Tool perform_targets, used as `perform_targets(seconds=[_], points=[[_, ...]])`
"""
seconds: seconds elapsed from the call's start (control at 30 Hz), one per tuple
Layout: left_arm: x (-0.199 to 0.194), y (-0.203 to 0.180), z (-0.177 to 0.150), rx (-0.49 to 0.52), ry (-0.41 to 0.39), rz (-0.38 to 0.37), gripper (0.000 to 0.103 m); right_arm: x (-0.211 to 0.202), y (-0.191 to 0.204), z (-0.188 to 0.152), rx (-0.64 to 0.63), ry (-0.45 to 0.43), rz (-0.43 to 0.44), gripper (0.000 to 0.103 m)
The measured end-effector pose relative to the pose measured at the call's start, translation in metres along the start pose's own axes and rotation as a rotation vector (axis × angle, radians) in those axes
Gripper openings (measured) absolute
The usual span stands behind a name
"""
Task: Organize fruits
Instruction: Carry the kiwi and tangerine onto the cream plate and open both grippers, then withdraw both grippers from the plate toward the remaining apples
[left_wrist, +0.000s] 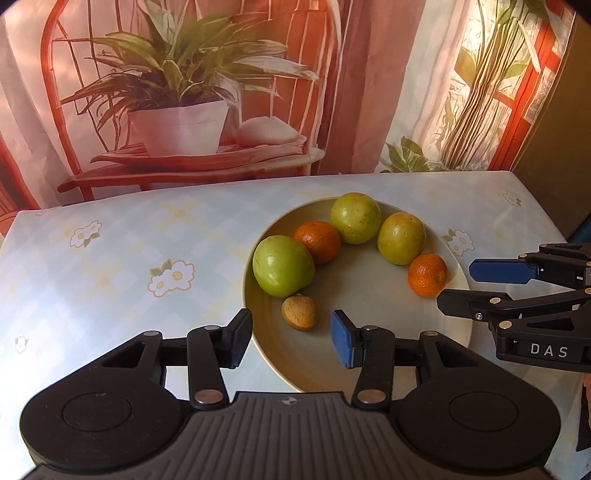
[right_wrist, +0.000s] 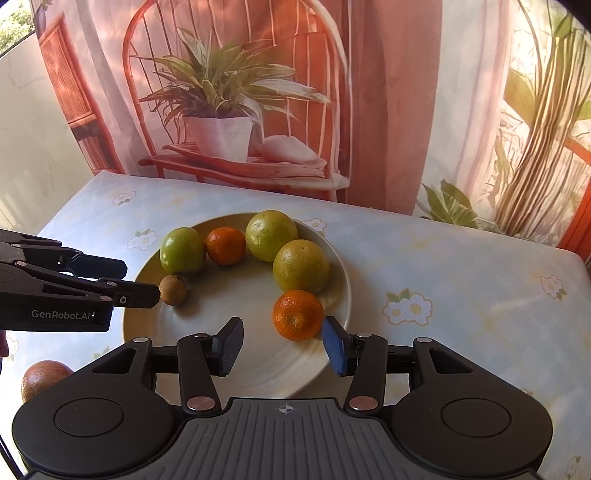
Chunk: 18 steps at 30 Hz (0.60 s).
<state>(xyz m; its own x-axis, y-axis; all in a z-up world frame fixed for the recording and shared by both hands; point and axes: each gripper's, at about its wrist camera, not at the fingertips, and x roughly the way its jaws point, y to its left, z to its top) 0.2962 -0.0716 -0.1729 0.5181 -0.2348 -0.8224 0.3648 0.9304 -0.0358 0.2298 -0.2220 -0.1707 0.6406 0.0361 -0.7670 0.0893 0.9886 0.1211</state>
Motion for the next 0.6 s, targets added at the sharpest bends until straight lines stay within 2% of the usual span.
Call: perform_targets(seconds=[0.27,0.6], points=[[-0.034,0.006,-0.015,0.012,-0.038,-0.027,0.049,-0.029,0.014,-0.008,0.014,-0.038,0.003,0.044],[-0.082,0.032,-0.045,0.018,-0.079,0.012,0.049,-0.054,0.045,-0.019,0.029,-0.064,0.031,0.045]])
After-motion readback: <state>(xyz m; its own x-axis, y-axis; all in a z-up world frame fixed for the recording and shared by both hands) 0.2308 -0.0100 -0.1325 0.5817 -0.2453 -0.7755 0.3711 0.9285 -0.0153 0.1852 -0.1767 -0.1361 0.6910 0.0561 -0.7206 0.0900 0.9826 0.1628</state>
